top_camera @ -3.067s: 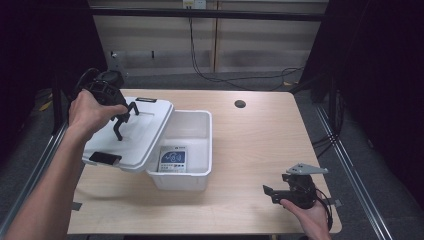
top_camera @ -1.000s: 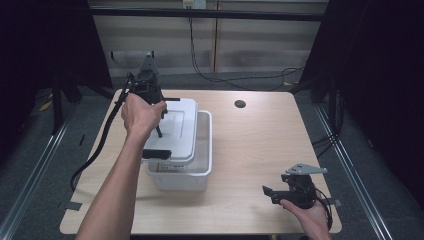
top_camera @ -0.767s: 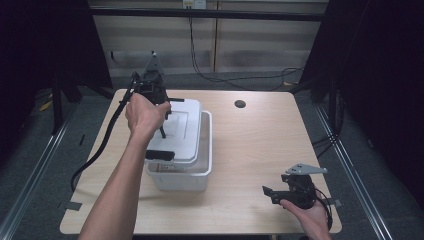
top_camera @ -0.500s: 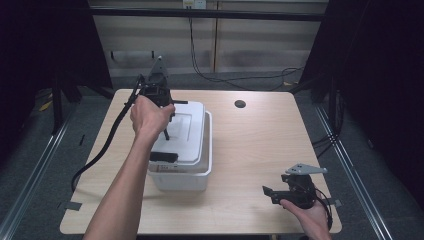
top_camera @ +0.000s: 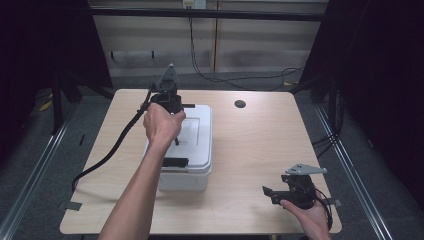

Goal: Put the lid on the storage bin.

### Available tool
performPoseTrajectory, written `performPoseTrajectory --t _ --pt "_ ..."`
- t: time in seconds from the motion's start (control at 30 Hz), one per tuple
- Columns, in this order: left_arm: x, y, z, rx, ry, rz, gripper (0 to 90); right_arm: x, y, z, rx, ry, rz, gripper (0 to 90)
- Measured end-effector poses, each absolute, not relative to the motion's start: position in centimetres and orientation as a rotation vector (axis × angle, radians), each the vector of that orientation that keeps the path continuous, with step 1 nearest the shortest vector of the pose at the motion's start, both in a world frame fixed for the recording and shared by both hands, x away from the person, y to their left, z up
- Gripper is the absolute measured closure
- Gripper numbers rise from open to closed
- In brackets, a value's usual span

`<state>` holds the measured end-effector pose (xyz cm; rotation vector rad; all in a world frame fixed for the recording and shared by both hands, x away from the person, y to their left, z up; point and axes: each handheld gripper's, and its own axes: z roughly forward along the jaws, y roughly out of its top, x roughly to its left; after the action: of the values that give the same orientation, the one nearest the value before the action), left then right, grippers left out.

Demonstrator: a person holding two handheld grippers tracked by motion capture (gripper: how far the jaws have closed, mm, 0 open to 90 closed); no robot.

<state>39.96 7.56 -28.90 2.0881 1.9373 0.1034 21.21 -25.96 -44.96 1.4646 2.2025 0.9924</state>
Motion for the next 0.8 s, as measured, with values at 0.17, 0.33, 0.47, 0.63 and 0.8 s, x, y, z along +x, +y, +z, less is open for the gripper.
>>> performPoseTrajectory --t 0.17,0.33,0.47,0.63,0.8 --pt "39.8 7.5 -29.6 2.086 1.947 0.092 84.9 21.2 -25.9 -44.9 1.463 2.204 0.992 17.4" --pt "39.8 7.6 -29.7 2.106 1.94 0.077 84.9 21.2 -26.0 -45.0 1.466 2.204 0.992 17.4" --pt "39.8 7.4 -29.9 2.101 1.949 0.081 84.9 21.2 -25.9 -45.0 1.464 2.204 0.991 17.4" --pt "39.8 7.4 -30.1 2.105 1.95 0.08 84.9 21.2 -25.9 -45.0 1.464 2.203 0.991 17.4" --pt "40.0 7.5 -30.1 2.119 1.944 0.06 84.9 21.2 -25.9 -45.0 1.463 2.204 0.991 17.4"
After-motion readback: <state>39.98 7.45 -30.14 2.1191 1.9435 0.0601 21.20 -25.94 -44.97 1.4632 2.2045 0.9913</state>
